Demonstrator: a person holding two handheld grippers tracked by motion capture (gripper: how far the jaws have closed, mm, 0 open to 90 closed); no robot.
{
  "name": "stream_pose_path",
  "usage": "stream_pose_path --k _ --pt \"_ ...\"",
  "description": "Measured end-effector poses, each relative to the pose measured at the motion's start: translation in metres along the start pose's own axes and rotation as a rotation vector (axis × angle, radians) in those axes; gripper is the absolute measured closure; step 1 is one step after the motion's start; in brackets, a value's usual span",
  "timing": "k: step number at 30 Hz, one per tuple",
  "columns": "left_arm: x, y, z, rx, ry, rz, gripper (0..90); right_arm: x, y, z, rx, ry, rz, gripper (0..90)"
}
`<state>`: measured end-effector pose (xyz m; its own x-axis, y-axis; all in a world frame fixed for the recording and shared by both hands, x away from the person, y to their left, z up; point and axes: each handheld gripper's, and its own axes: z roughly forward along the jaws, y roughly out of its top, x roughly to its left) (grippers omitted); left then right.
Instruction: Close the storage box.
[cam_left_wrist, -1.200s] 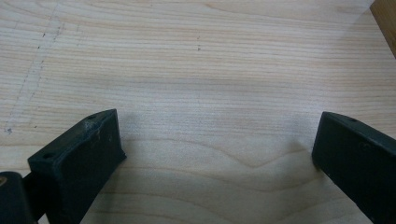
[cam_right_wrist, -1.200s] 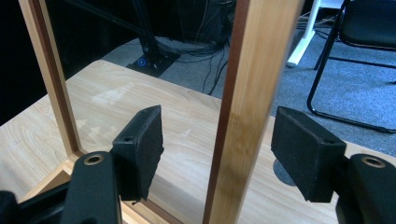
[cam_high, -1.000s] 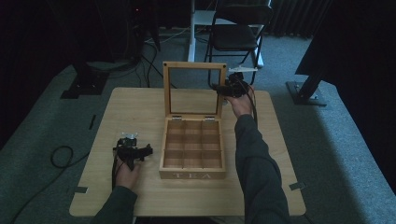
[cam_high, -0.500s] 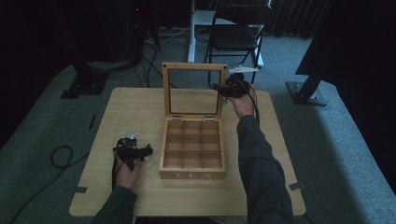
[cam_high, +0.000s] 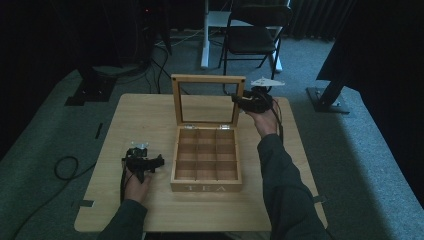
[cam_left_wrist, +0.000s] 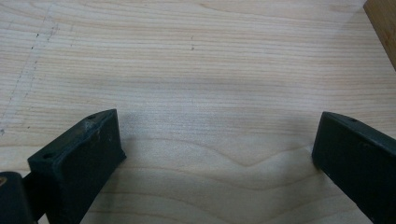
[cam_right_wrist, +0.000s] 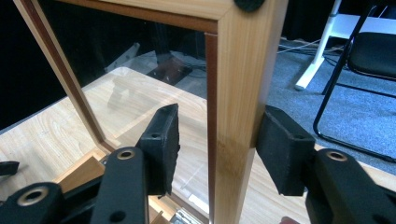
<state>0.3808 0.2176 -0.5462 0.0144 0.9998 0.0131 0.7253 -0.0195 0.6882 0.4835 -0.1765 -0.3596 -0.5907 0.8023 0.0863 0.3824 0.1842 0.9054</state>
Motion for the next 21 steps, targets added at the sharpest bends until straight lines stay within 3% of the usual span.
stream_pose_path --k 11,21 --pt "0.0 0.0 0.0 0.0 0.001 0.0 1.6 0.009 -0.003 -0.012 -0.007 0.001 -0.03 51.4" --pt "0.0 0.0 0.0 0.002 0.0 0.001 1.6 0.016 -0.007 -0.024 -0.034 0.01 -0.022 53.4"
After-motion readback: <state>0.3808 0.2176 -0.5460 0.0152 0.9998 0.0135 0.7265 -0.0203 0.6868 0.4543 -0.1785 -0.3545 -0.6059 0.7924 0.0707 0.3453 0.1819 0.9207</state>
